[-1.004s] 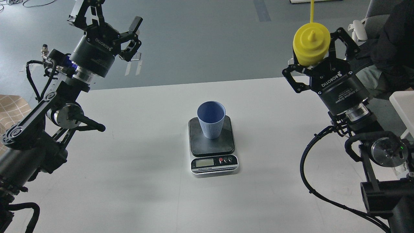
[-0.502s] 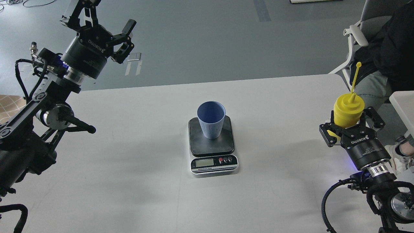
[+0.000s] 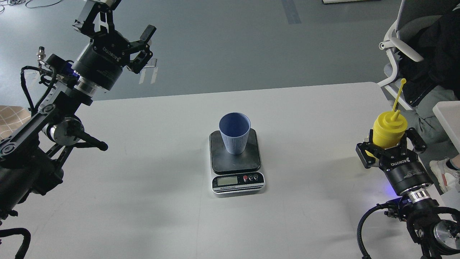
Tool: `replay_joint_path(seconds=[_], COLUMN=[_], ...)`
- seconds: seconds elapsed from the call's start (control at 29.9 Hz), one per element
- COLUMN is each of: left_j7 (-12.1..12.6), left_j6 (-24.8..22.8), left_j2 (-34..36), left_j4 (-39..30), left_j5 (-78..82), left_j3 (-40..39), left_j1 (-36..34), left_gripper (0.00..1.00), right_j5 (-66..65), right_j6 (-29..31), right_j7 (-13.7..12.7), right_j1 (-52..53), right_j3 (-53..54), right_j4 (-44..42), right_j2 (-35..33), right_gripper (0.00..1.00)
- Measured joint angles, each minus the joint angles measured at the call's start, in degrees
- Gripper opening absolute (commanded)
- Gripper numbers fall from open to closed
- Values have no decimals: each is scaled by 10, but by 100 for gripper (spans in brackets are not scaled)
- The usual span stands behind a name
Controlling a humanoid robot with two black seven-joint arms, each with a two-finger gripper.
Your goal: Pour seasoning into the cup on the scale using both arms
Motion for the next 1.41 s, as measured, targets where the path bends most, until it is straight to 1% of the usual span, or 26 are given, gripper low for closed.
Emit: replay_joint_path(seconds=[0.13,0.17,0.2,0.27,0.3,0.33,0.37,0.6,0.74,0.97,1.14,1.24,1.41], left_j7=[0,0,0,0,0,0,0,0,0,0,0,0,0], left_j6=[0,0,0,0,0,0,0,0,1,2,2,2,3], left_j2=[2,3,3,7,9,11,11,18,20,18,15,15,14], left_j4=[-3,-4,-6,-8,-9,-9,-10,-17,-19,-19,-19,-19,-19], left_j5=[0,0,0,0,0,0,0,0,0,1,7,8,8], left_j3=[1,1,1,1,1,1,1,1,1,1,0,-1,-3], left_j1=[0,0,0,0,0,0,0,0,0,4,6,7,7], left_gripper=[98,98,98,98,98,98,98,98,98,98,98,98,98], right_j5=[17,19,19,20,20,20,20,32,55,96,121,124,125], right_j6=[0,0,0,0,0,0,0,0,0,0,0,0,0], right_j7=[-7,-7,-7,-7,-7,-7,-7,-5,-6,-7,-7,-6,-5], right_j1=[-4,-5,-7,-9,-10,-10,-10,-47,-100,-198,-256,-286,-300], right_j3=[-3,-4,-4,-5,-5,-5,-4,-2,-5,-3,10,35,146], right_j4=[-24,-27,-29,-29,-29,-28,-27,5,60,132,156,167,225], right_j2=[0,0,0,0,0,0,0,0,0,-1,-25,-39,-59], right_gripper=[39,46,51,81,81,96,99,100,100,100,100,99,98])
